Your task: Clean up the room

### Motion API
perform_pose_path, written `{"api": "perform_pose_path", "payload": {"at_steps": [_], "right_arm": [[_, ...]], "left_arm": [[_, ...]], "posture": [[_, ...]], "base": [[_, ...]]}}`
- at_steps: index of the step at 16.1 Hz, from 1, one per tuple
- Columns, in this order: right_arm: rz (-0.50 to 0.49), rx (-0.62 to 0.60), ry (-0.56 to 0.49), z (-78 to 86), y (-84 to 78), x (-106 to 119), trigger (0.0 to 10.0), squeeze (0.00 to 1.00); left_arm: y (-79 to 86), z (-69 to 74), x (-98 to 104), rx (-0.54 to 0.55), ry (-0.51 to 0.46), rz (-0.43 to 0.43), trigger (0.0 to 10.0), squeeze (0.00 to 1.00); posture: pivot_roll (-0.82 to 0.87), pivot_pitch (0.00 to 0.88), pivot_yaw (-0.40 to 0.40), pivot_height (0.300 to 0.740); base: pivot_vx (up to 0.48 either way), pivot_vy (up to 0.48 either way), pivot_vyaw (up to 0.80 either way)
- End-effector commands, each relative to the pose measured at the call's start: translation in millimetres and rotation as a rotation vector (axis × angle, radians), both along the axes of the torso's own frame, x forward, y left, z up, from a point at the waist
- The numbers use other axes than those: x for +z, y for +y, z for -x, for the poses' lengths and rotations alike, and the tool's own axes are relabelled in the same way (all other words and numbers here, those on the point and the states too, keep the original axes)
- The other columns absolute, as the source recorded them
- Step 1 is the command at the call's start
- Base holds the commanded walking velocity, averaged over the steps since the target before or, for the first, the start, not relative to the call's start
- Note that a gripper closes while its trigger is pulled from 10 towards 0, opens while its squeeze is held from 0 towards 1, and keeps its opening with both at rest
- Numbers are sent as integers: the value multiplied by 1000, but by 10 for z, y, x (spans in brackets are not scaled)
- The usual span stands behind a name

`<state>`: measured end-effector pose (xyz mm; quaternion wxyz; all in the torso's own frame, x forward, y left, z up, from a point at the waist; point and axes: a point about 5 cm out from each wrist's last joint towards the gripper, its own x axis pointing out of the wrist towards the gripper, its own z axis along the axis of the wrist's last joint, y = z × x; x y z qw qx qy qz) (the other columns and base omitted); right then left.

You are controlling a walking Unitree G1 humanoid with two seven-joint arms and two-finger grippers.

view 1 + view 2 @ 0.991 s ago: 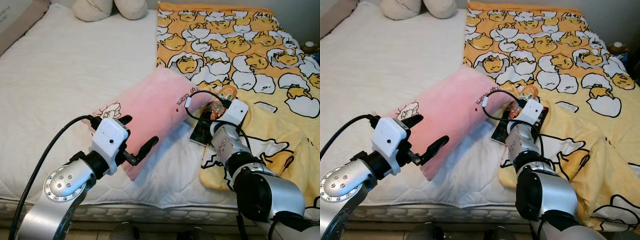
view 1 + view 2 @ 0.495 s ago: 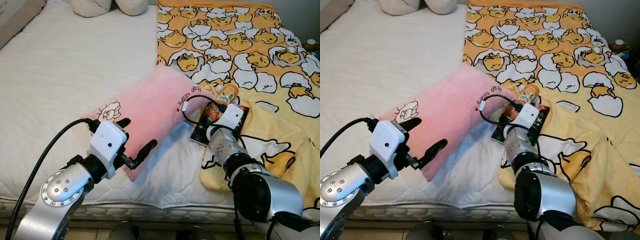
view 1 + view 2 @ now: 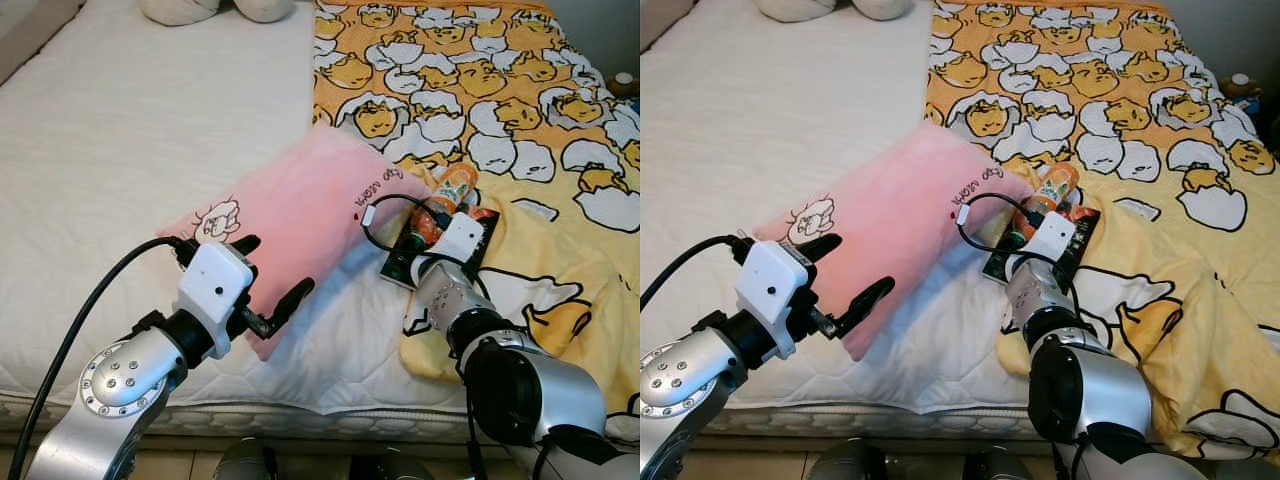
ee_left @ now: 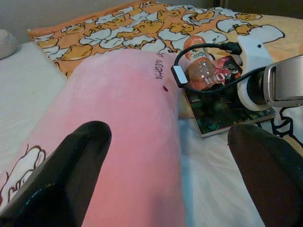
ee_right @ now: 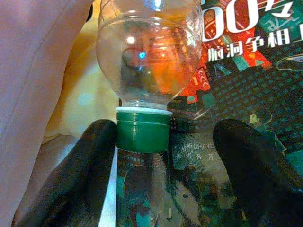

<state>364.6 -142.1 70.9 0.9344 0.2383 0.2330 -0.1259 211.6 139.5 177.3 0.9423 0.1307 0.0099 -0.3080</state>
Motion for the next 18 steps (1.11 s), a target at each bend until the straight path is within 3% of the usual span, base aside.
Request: {"api": "perform_pose_path", "payload": {"at_steps": [1, 16, 18], "right_arm": [[-6, -3, 10, 6, -13, -12, 0, 0], [37, 34, -33, 5, 24, -3, 0, 0], [123, 71, -120, -86, 21, 166, 0, 0]], "left_arm": [[-16, 13, 11, -1, -1, -3, 10000, 0], [-52, -54, 18, -9, -9, 2, 10000, 0], [-58, -77, 15, -10, -11, 5, 10000, 0]], "posture": [[272, 162, -30, 740], [253, 155, -19, 740], [243, 151, -19, 740]], "base": [[0, 0, 0], [0, 0, 0], [0, 0, 0]]}}
